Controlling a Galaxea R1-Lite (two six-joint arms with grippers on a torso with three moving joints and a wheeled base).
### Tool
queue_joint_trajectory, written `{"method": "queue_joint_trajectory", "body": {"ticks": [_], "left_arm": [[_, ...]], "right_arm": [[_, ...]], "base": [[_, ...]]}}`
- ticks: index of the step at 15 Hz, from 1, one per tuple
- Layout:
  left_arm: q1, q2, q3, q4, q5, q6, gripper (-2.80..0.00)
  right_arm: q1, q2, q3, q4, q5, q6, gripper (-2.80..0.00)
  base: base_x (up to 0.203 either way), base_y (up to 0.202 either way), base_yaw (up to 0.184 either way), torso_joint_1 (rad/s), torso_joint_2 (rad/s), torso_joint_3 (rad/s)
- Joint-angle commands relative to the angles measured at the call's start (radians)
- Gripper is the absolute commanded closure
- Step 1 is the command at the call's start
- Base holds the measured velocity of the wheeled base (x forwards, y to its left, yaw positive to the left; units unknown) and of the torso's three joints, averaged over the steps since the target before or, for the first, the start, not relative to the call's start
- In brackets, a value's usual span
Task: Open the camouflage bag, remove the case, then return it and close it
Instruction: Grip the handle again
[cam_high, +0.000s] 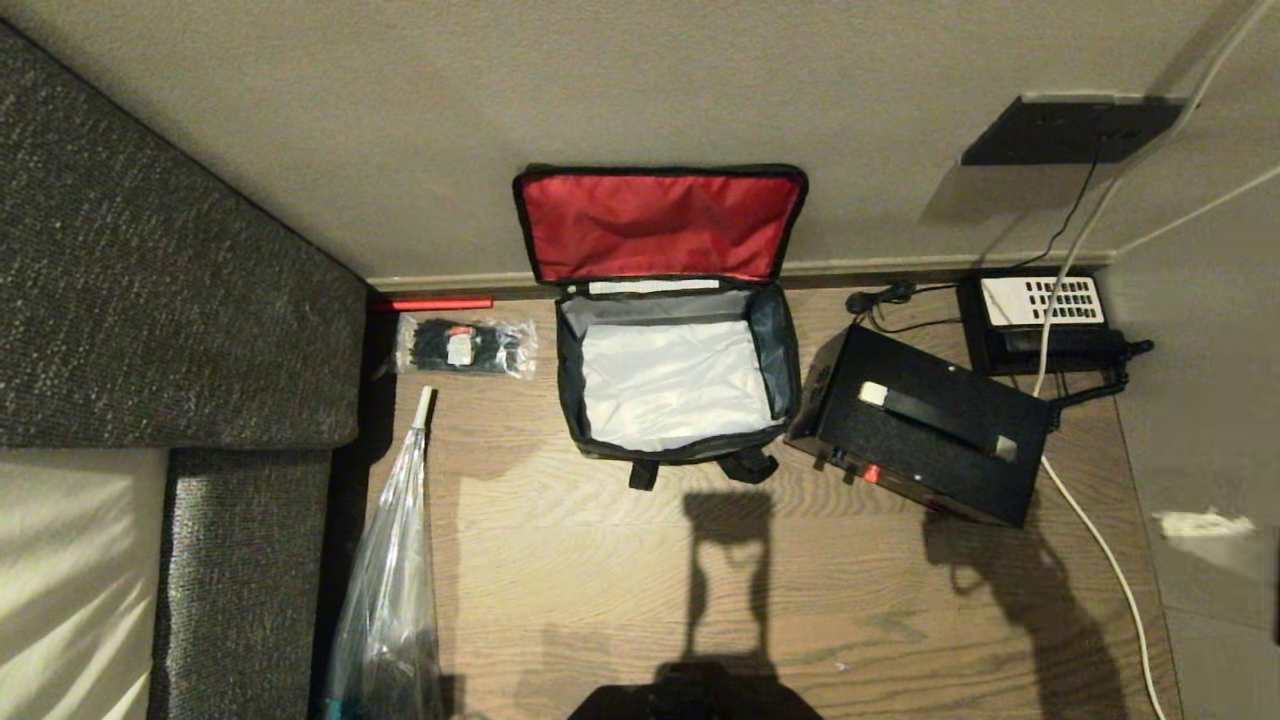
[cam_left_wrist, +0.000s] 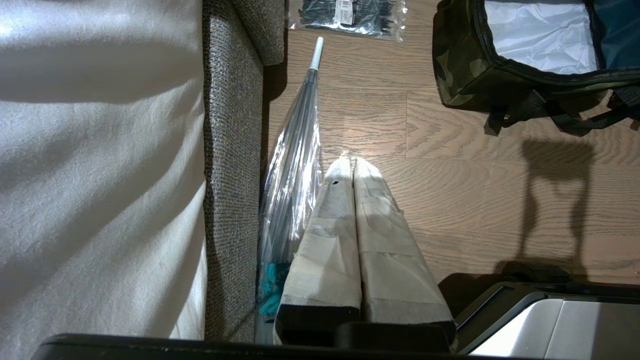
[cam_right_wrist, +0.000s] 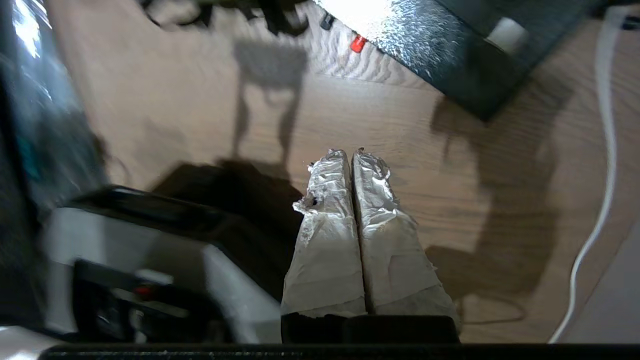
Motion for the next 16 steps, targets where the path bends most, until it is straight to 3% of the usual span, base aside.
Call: {"method": "queue_joint_trajectory", "body": {"ticks": [1,4,5,6,8,9,13,15,16], "left_arm": [[0.002,-0.002,0.003,0.000,0.000,0.000,0.00],[0.000,0.000,0.003,0.000,0.000,0.000,0.00],[0.000,-0.002,0.003,0.000,0.000,0.000,0.00],[0.000,-0.002,0.003,0.000,0.000,0.000,0.00],[0.000,-0.002,0.003,0.000,0.000,0.000,0.00],[0.000,-0.002,0.003,0.000,0.000,0.000,0.00],[0.000,-0.002,0.003,0.000,0.000,0.000,0.00],[0.000,-0.002,0.003,0.000,0.000,0.000,0.00],[0.000,-0.002,0.003,0.000,0.000,0.000,0.00]], "right_arm": [[-0.002,0.501,-0.092,-0.127,0.018,-0.052,0.00],[-0.004,0.814,-0.179,-0.425,0.035,-0.112,0.00],[-0.004,0.875,-0.207,-0.537,0.036,-0.130,-2.80],[-0.003,0.912,-0.236,-0.628,0.032,-0.154,-2.80],[0.004,0.903,-0.256,-0.644,-0.055,-0.335,-2.80],[0.006,0.882,-0.256,-0.640,-0.083,-0.373,-2.80],[0.032,0.850,-0.203,-0.675,-0.150,-0.389,-2.80],[0.061,0.854,-0.149,-0.770,-0.368,-0.414,-2.80],[0.071,0.854,-0.127,-0.814,-0.464,-0.512,-2.80]], "base": [[0.000,0.000,0.000,0.000,0.00,0.000],[0.000,0.000,0.000,0.000,0.00,0.000],[0.000,0.000,0.000,0.000,0.00,0.000],[0.000,0.000,0.000,0.000,0.00,0.000],[0.000,0.000,0.000,0.000,0.00,0.000],[0.000,0.000,0.000,0.000,0.00,0.000],[0.000,0.000,0.000,0.000,0.00,0.000],[0.000,0.000,0.000,0.000,0.00,0.000],[0.000,0.000,0.000,0.000,0.00,0.000]]}}
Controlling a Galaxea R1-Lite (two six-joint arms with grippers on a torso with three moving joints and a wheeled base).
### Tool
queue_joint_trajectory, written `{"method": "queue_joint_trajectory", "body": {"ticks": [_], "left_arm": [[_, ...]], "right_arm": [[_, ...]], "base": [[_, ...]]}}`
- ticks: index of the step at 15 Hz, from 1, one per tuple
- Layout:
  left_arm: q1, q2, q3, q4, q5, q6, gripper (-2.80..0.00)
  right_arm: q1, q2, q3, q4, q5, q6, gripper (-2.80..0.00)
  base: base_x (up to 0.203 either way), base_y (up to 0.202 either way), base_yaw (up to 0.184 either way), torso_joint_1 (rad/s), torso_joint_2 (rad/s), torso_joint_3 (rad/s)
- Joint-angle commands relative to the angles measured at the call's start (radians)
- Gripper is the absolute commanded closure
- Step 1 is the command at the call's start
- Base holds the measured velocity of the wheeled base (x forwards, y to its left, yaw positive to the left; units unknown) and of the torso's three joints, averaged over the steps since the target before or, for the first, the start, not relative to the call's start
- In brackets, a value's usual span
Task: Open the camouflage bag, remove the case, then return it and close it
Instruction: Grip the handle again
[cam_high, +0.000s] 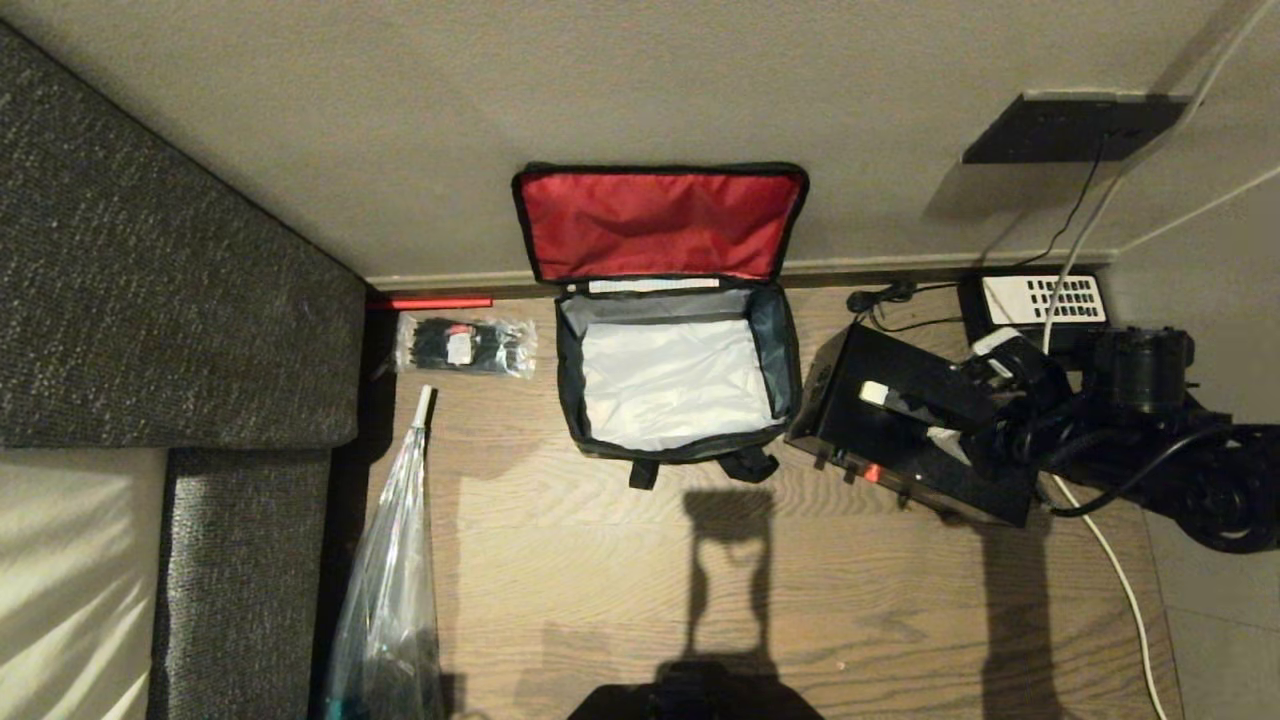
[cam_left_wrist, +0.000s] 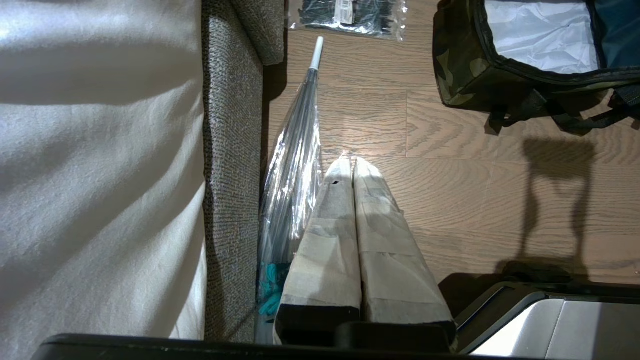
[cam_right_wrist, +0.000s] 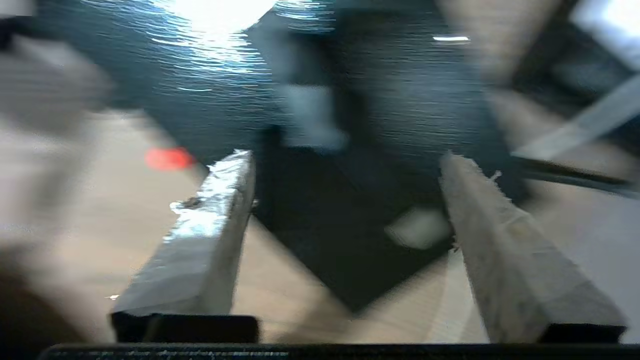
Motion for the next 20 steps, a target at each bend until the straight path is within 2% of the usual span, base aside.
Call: {"method": "queue_joint_trajectory", "body": {"ticks": [1,2,4,8,9,12,14,16,20], "left_arm": [[0.000,-0.002,0.003,0.001,0.001,-0.001,0.00],[0.000,-0.002,0.003,0.001,0.001,-0.001,0.00],[0.000,-0.002,0.003,0.001,0.001,-0.001,0.00],[0.000,-0.002,0.003,0.001,0.001,-0.001,0.00],[0.000,-0.002,0.003,0.001,0.001,-0.001,0.00],[0.000,-0.002,0.003,0.001,0.001,-0.001,0.00],[0.000,-0.002,0.003,0.001,0.001,-0.001,0.00],[0.000,-0.002,0.003,0.001,0.001,-0.001,0.00],[0.000,-0.002,0.003,0.001,0.001,-0.001,0.00]], "right_arm": [[0.020,-0.001,0.061,-0.093,-0.225,-0.212,-2.80],[0.024,0.020,0.102,-0.150,-0.283,-0.289,-2.80],[0.030,0.093,0.158,-0.269,-0.329,-0.380,-2.80],[0.045,0.199,0.184,-0.549,-0.333,-0.421,-2.80],[0.053,0.212,0.180,-0.618,-0.330,-0.461,-2.80],[0.082,0.206,0.181,-0.642,-0.313,-0.539,-2.80],[0.096,0.200,0.187,-0.643,-0.309,-0.555,-2.80],[0.095,0.206,0.187,-0.643,-0.310,-0.625,-2.80],[0.095,0.238,0.172,-0.643,-0.307,-0.620,-2.80]], "base": [[0.000,0.000,0.000,0.000,0.00,0.000],[0.000,0.000,0.000,0.000,0.00,0.000],[0.000,0.000,0.000,0.000,0.00,0.000],[0.000,0.000,0.000,0.000,0.00,0.000],[0.000,0.000,0.000,0.000,0.00,0.000],[0.000,0.000,0.000,0.000,0.00,0.000],[0.000,0.000,0.000,0.000,0.00,0.000],[0.000,0.000,0.000,0.000,0.00,0.000],[0.000,0.000,0.000,0.000,0.00,0.000]]}}
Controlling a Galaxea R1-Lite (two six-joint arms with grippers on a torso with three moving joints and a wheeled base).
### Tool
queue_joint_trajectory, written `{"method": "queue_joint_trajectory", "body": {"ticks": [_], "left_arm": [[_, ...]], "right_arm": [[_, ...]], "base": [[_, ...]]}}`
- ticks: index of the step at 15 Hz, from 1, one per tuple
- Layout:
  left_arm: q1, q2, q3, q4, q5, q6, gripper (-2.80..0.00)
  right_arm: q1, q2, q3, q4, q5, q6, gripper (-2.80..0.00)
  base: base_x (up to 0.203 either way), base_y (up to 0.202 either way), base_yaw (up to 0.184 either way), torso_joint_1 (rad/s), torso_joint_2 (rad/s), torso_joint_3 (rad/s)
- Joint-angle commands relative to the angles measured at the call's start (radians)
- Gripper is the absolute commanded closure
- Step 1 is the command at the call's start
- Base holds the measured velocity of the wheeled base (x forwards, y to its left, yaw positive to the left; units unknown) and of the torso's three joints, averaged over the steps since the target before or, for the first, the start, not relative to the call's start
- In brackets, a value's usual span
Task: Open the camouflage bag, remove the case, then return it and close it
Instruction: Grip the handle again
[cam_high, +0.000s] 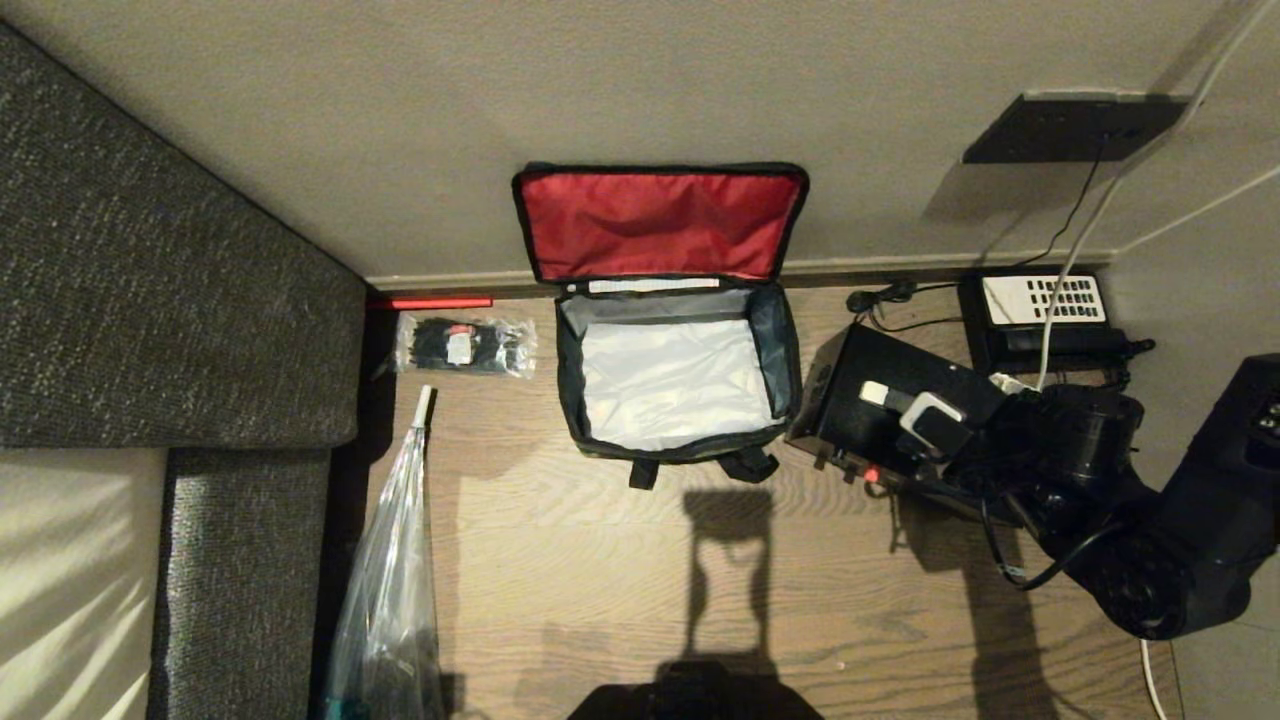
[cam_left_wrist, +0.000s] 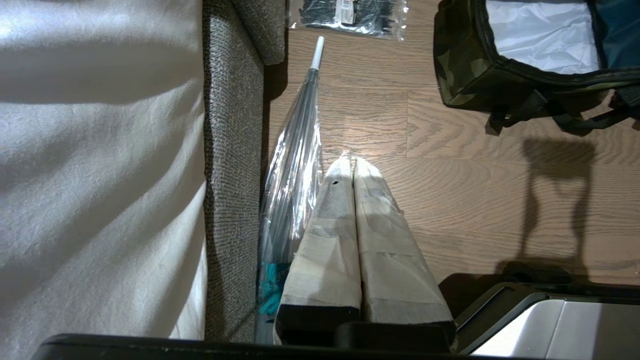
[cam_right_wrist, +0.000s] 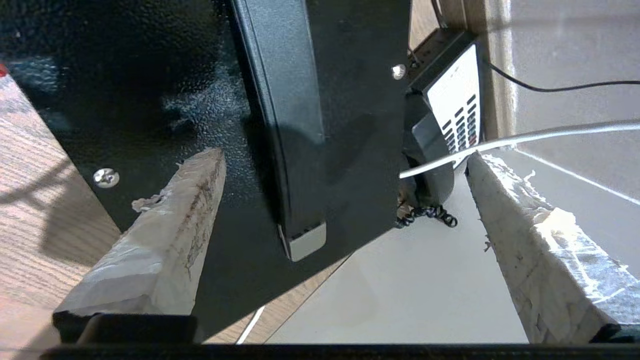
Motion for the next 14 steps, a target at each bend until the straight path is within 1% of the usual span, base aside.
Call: {"method": "queue_joint_trajectory", "body": {"ticks": [1,3,7,11,14], "left_arm": [[0.000,-0.002,0.003,0.000,0.000,0.000,0.00],[0.000,-0.002,0.003,0.000,0.000,0.000,0.00],[0.000,-0.002,0.003,0.000,0.000,0.000,0.00],[0.000,-0.002,0.003,0.000,0.000,0.000,0.00],[0.000,-0.002,0.003,0.000,0.000,0.000,0.00]], "right_arm": [[-0.001,0.018,-0.012,-0.008,-0.001,-0.008,-2.80],[-0.009,0.045,-0.047,-0.008,-0.002,-0.012,-2.80],[-0.037,0.090,-0.170,-0.010,-0.005,-0.009,-2.80],[-0.056,0.075,-0.221,-0.008,-0.011,-0.005,-2.80],[-0.058,0.048,-0.235,-0.007,-0.013,-0.005,-2.80]], "base": [[0.000,0.000,0.000,0.000,0.00,0.000],[0.000,0.000,0.000,0.000,0.00,0.000],[0.000,0.000,0.000,0.000,0.00,0.000],[0.000,0.000,0.000,0.000,0.00,0.000],[0.000,0.000,0.000,0.000,0.00,0.000]]}}
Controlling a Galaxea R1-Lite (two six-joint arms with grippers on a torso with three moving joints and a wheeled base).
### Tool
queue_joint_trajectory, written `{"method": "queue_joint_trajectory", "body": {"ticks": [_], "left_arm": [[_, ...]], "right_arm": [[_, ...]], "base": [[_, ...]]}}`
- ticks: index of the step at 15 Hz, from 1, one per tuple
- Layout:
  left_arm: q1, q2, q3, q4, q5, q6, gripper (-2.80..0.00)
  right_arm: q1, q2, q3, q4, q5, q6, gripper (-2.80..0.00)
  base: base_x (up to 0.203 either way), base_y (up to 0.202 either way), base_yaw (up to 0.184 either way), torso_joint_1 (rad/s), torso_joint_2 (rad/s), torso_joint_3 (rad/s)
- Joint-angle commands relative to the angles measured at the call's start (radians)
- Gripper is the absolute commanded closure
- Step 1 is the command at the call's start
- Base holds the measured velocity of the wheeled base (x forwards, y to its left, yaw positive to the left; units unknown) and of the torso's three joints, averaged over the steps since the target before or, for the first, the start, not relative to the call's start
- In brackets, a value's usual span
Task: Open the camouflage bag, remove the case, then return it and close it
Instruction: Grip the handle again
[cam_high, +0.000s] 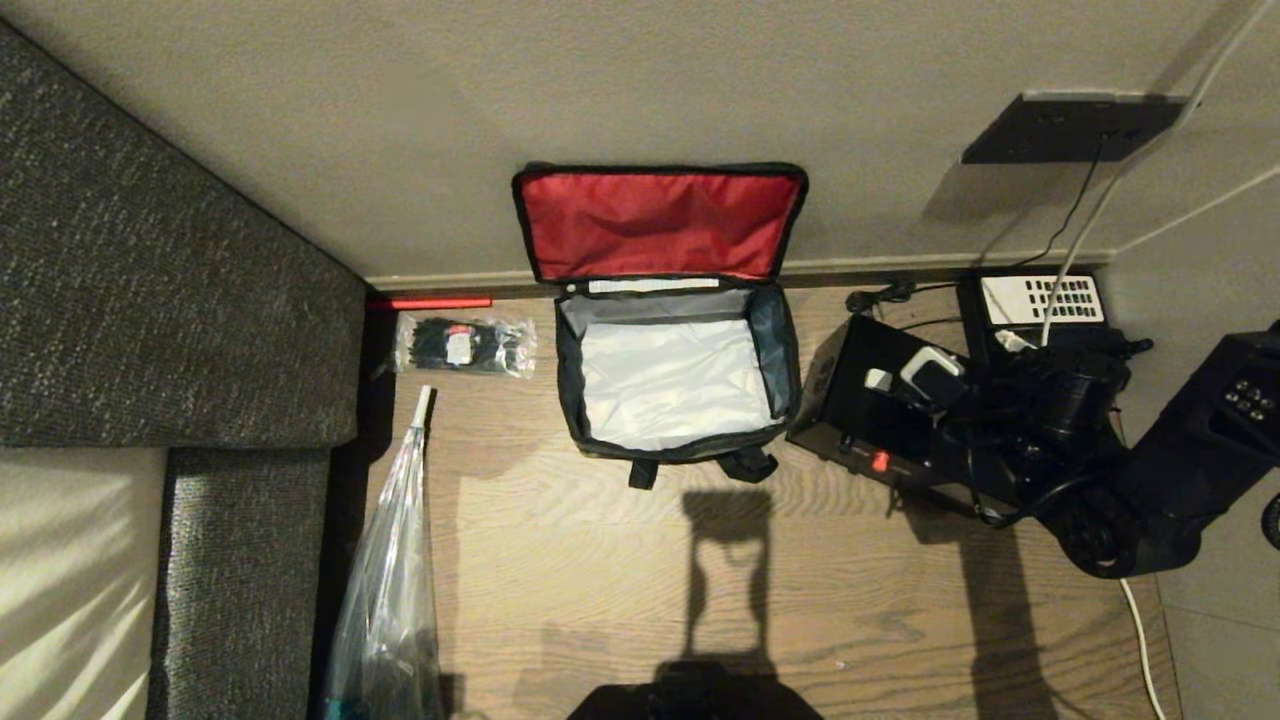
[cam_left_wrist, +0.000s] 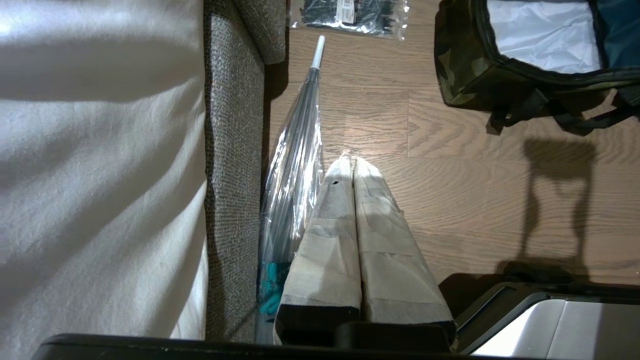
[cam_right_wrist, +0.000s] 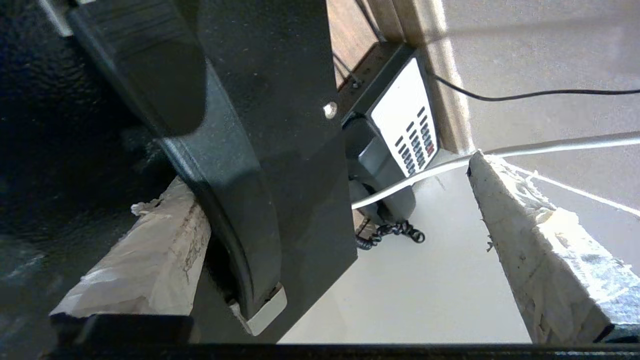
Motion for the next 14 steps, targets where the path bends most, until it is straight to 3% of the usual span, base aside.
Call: {"method": "queue_joint_trajectory", "body": {"ticks": [1,14], "left_arm": [[0.000,-0.002,0.003,0.000,0.000,0.000,0.00],[0.000,-0.002,0.003,0.000,0.000,0.000,0.00]], "right_arm": [[-0.002,-0.040,-0.016,-0.011,-0.003,-0.008,-2.80],[-0.013,0.021,-0.109,-0.004,-0.093,-0.010,-2.80]], "base": [[0.000,0.000,0.000,0.000,0.00,0.000],[0.000,0.000,0.000,0.000,0.00,0.000]]}}
